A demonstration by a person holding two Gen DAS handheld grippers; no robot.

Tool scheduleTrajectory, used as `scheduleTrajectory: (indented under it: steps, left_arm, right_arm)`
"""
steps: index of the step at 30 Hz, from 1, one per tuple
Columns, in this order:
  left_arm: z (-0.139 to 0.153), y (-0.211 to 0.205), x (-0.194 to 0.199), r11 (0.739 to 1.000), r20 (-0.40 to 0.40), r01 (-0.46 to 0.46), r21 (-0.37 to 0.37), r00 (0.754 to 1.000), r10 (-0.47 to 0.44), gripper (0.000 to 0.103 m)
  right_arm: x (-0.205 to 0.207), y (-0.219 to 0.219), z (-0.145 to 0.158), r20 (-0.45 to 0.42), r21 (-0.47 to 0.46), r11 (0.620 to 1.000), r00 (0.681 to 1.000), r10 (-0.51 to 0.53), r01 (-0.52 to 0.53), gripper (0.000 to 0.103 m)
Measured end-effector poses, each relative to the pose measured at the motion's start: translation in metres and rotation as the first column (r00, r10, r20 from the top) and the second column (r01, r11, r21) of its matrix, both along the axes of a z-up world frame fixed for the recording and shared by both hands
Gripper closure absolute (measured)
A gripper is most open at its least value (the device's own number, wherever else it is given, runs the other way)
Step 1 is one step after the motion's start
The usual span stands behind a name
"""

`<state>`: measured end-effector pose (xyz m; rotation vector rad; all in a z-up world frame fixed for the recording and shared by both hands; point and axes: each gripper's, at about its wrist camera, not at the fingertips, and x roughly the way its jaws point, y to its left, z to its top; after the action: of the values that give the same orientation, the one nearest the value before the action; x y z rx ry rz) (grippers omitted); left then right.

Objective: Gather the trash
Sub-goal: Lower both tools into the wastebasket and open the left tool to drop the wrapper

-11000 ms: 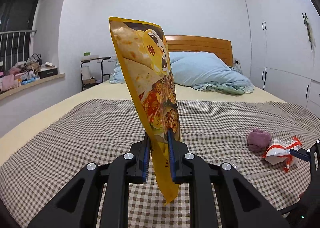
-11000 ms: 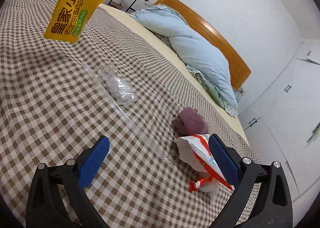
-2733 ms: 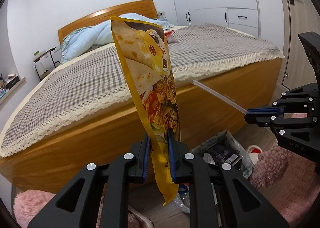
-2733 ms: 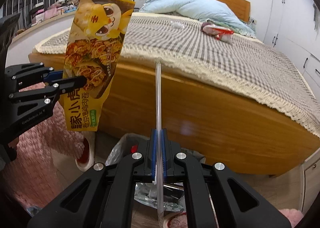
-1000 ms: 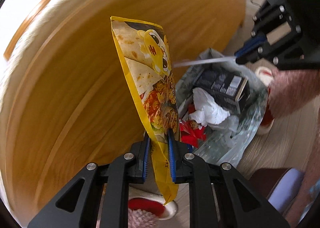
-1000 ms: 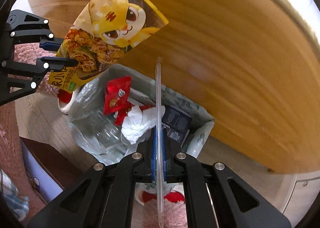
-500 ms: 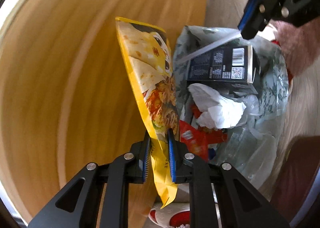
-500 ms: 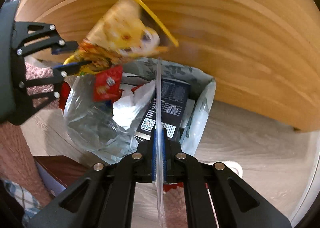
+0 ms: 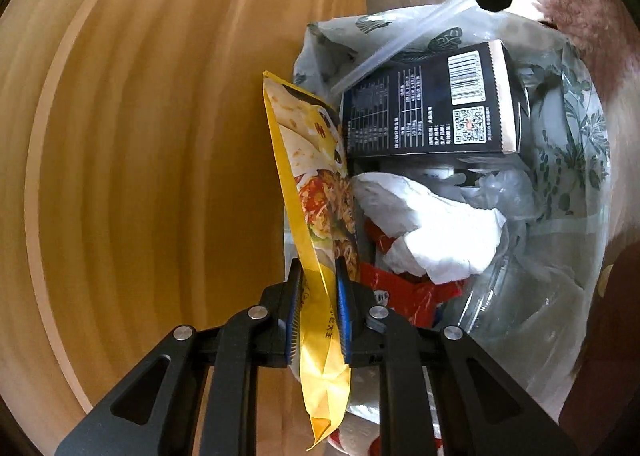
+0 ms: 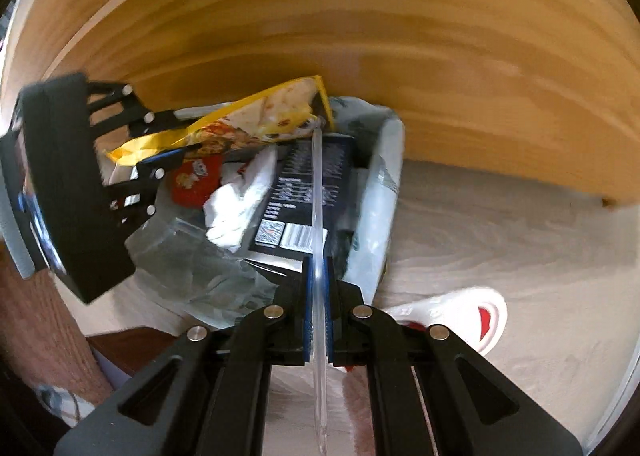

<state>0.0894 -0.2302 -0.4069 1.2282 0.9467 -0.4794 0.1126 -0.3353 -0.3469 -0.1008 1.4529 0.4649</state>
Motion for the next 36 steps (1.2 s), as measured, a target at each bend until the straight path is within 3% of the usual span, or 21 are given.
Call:
scheduleTrajectory:
  steps: [9, 15, 19, 24, 30, 36]
  left_arm:
    - [-0.013, -0.009, 0.010, 1.000, -0.003, -0.008, 0.006, 1.000, 0.008, 0.089]
    - [0.001, -0.011, 0.004, 0.999, -0.012, -0.019, -0.051, 1.000, 0.018, 0.078]
    - [0.014, -0.010, 0.002, 0.996, -0.049, -0.051, -0.078, 0.998, 0.047, 0.060]
    - [0.030, -0.003, -0.004, 0.986, -0.090, -0.097, -0.139, 0.992, 0.085, 0.056]
    - [0.055, 0.019, -0.003, 0.952, -0.150, -0.195, -0.234, 0.975, 0.163, 0.053]
    - [0.072, 0.051, 0.007, 0.887, -0.242, -0.341, -0.312, 0.931, 0.273, 0.053]
  right_arm:
    - [0.006, -0.003, -0.007, -0.031, 0.000, 0.995, 0.994, -0.102, 0.102, 0.098]
    - [0.011, -0.010, -0.014, -0.060, 0.023, 0.988, 0.986, -0.153, 0.154, 0.098]
    - [0.012, -0.011, -0.018, -0.084, 0.032, 0.984, 0.982, -0.171, 0.174, 0.098]
    - [0.013, -0.007, -0.022, -0.082, 0.021, 0.981, 0.978, -0.190, 0.192, 0.098]
    - [0.016, 0.003, -0.029, -0.085, 0.005, 0.978, 0.975, -0.205, 0.206, 0.098]
    - [0.019, 0.009, -0.043, -0.063, -0.039, 0.970, 0.968, -0.241, 0.239, 0.098]
